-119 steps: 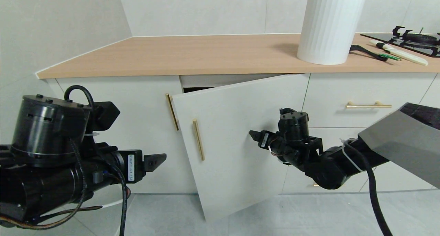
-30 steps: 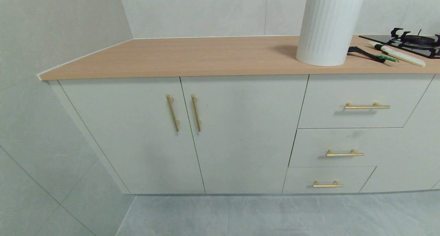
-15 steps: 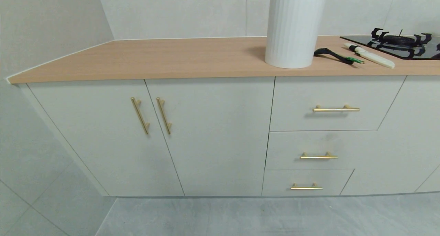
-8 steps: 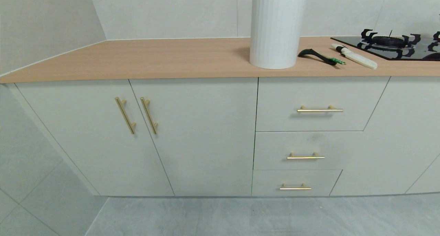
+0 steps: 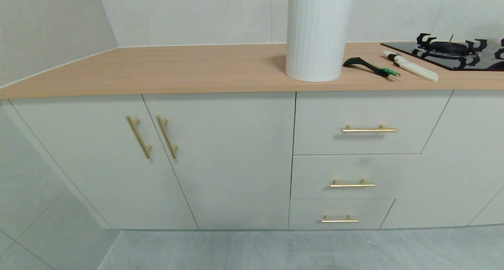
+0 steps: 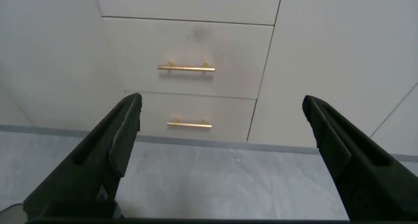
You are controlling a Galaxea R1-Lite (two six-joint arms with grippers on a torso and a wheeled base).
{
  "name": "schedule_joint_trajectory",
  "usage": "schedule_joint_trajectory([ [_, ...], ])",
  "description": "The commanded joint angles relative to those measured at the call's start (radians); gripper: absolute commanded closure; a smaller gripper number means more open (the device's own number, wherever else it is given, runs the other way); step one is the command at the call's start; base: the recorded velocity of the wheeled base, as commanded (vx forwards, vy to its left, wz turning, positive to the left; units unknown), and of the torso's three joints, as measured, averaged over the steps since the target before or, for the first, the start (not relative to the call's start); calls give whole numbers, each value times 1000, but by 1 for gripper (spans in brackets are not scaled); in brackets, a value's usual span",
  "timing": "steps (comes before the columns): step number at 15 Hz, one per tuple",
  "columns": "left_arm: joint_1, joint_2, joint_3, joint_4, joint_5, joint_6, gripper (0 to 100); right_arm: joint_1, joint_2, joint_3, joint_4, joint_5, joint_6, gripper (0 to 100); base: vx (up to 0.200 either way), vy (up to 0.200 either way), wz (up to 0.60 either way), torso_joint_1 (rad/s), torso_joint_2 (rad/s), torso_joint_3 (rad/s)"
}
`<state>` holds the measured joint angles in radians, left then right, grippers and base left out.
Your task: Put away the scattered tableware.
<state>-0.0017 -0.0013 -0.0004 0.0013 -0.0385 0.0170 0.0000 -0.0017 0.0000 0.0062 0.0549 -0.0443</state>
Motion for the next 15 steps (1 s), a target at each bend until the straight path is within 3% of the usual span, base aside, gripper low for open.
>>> schedule_joint_trajectory([
  [1,0,1,0,0,0,0,0,2,2,0,0,0,0,0,0,0,0,0,0,0],
  [12,0,1,0,-1,0,-2,0,2,2,-2,-9,0,-5,0,0,0,0,0,0,0],
  [15,0,1,0,0,0,-2,0,6,34,-97,-31,39,-2,0,0,0,0,0,0,0],
])
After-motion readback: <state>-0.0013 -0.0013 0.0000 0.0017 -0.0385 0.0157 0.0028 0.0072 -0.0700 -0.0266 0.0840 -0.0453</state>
